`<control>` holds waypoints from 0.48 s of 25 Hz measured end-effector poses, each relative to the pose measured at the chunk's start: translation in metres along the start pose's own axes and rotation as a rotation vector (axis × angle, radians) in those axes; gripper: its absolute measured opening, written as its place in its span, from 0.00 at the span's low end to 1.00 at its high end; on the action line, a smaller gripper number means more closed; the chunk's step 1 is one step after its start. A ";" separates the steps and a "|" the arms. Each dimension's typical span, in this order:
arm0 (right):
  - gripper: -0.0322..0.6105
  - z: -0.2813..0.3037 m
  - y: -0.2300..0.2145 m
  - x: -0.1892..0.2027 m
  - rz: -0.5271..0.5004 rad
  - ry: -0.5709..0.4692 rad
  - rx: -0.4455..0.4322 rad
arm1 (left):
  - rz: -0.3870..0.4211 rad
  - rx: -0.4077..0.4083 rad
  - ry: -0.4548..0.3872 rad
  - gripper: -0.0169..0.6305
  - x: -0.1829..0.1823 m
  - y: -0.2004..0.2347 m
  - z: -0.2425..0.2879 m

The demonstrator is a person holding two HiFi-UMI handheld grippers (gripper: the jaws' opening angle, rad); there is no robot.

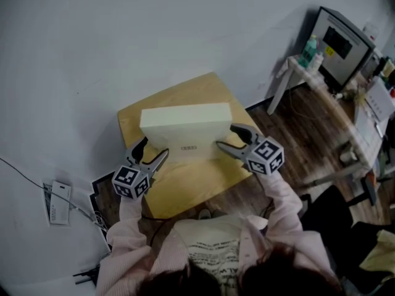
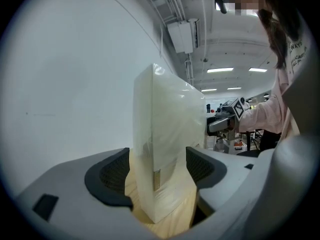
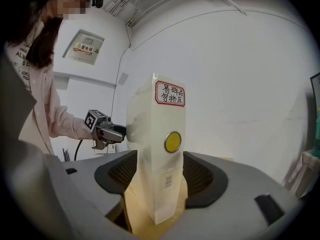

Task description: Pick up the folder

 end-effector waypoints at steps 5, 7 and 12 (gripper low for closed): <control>0.54 0.007 -0.003 0.003 0.009 0.010 -0.013 | -0.006 0.041 0.018 0.63 0.000 0.005 0.011; 0.56 0.010 -0.004 0.003 0.014 0.021 -0.023 | -0.008 0.059 0.028 0.65 0.001 0.005 0.016; 0.60 0.019 -0.006 0.002 0.004 0.043 -0.047 | -0.006 0.083 0.040 0.67 0.002 0.009 0.027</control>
Point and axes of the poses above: the fingertips, and each gripper's own axes: z forward along the fingers, y to its left, x out of its underside, the point moved 10 cm from there along -z, backward along the fingers, and after that the axes turned 12 degrees about y, right-handed, at the moved point
